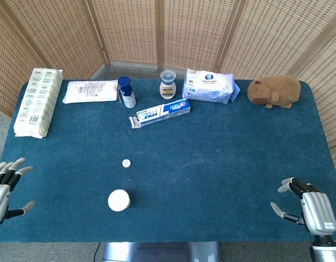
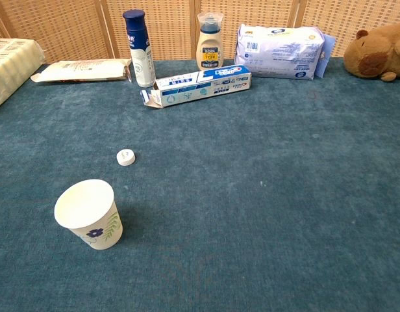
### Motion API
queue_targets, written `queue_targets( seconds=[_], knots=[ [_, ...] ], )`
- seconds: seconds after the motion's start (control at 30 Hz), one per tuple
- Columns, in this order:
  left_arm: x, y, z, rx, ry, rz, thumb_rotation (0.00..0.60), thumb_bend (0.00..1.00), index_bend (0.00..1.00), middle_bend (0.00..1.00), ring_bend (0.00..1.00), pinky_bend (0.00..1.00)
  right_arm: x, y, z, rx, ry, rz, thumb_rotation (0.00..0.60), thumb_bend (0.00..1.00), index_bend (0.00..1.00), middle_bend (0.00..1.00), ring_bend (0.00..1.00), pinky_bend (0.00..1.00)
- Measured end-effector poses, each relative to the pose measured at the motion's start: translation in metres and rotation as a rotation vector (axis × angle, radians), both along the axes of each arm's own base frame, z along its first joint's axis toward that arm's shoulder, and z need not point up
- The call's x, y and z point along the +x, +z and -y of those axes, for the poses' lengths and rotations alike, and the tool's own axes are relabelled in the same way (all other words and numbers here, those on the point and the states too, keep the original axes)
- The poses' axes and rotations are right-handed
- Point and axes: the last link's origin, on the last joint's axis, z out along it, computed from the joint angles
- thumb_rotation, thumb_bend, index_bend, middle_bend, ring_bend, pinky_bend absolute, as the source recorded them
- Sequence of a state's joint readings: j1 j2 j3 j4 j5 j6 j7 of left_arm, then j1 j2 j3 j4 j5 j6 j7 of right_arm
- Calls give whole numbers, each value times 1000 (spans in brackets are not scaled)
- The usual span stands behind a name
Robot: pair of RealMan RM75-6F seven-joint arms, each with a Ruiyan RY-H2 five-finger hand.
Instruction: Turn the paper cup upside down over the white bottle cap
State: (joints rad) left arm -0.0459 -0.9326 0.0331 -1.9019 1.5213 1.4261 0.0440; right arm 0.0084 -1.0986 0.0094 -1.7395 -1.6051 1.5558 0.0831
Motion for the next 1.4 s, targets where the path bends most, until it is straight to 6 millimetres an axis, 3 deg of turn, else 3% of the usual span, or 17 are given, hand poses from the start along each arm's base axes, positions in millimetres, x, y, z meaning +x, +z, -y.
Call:
queue_targets(
  seconds=[0.2, 0.33, 0.5, 0.73, 1.4],
  knots=[
    [5, -11, -2, -45, -10, 0, 502, 191, 160, 63, 0, 27, -2, 0, -1, -1, -2, 0, 424, 296, 473, 376, 445, 369],
    [10, -14, -3, -58, -30, 6, 548, 186, 160, 63, 0, 27, -2, 1, -1, -4, -1, 5, 427, 296, 473, 376, 444, 369],
    [18, -22, -5, -111, -60, 9, 549, 187, 164, 63, 0, 27, -3, 4, -3, -20, -1, 15, 425, 296, 473, 376, 444, 369],
    [42, -40, -16, -236, -129, 21, 557, 206, 189, 63, 0, 27, -5, 7, -6, -38, -3, 24, 424, 296, 473, 376, 444, 369],
    [119, -131, -30, -458, -311, -29, 541, 219, 189, 52, 0, 27, -12, 18, -11, -62, -14, 43, 424, 296, 473, 376, 444, 369]
  ],
)
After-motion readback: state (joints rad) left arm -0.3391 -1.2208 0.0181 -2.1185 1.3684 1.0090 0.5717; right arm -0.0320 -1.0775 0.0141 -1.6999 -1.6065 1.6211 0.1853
